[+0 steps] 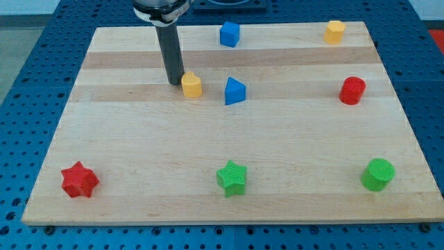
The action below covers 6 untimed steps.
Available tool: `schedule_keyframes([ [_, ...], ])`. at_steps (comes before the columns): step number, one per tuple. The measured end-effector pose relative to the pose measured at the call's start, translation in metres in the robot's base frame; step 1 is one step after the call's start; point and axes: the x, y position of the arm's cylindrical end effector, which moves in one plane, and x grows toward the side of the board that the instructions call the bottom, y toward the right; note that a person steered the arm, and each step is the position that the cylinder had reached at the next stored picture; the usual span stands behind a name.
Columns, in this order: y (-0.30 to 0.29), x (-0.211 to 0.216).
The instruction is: Move your arm to the bottom left
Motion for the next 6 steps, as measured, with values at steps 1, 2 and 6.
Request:
schedule_keyframes([
  [1, -0.019, 0.016],
  [2, -0.059, 0.05],
  [6, -0.19, 0.249],
])
